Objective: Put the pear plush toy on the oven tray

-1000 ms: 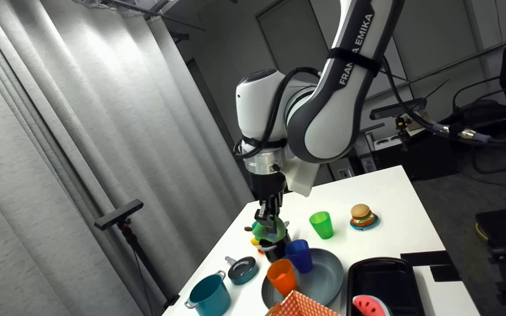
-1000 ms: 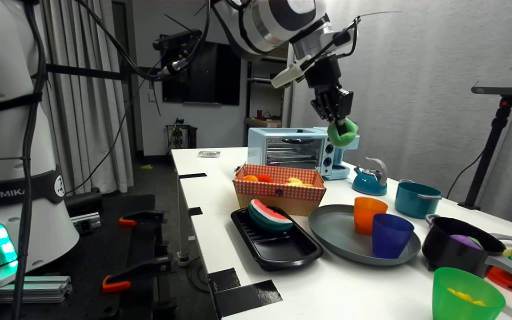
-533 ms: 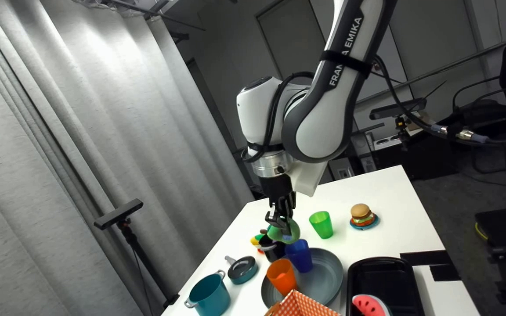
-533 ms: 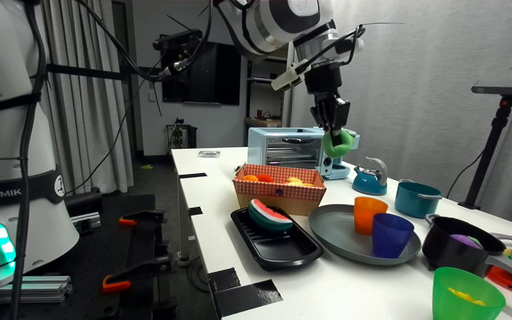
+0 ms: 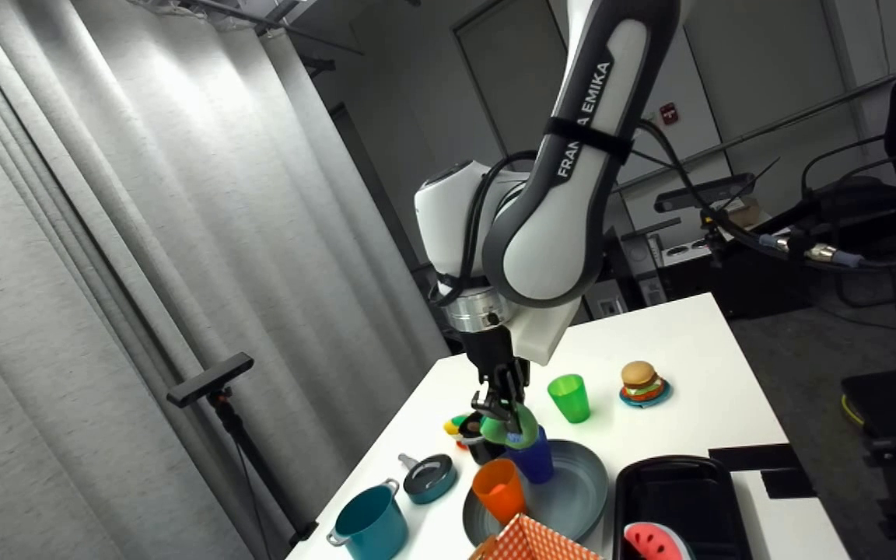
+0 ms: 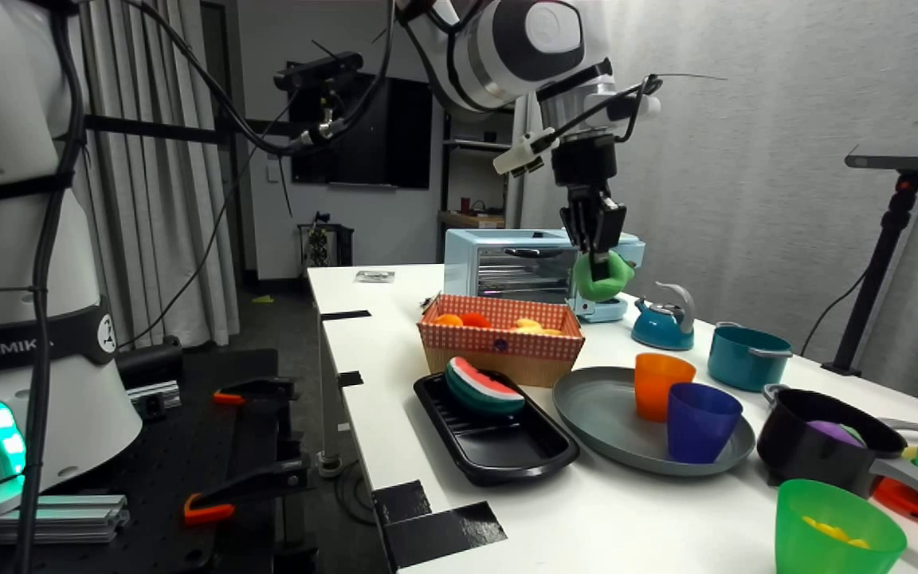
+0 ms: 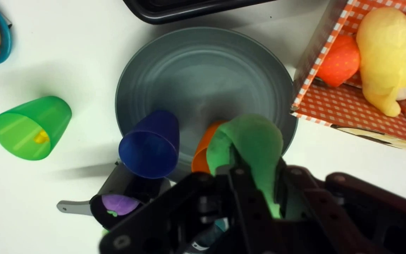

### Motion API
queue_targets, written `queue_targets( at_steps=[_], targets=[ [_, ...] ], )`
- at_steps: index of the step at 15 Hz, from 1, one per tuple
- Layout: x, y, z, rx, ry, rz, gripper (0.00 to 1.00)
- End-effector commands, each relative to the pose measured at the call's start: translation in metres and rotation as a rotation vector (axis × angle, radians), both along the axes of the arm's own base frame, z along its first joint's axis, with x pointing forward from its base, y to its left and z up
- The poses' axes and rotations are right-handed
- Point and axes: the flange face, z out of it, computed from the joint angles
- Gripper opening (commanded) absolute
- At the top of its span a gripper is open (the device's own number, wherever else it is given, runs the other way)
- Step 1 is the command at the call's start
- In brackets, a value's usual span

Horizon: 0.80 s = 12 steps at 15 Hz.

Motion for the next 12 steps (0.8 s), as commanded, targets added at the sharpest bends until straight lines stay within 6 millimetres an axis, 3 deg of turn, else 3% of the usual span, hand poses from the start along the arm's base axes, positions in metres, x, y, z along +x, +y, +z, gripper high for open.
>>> queue_targets(
  at_steps=[1,6,12],
  targets=[
    [0.018,-0.01,-0.008,0.032,0.011,-0.008,0.04],
    [0.032,-0.023,-0.015,0.045,0.007,-0.04,0.04],
    [0.031,-0.035,-0.022,0.043,0.011,-0.064,0.04]
  ],
)
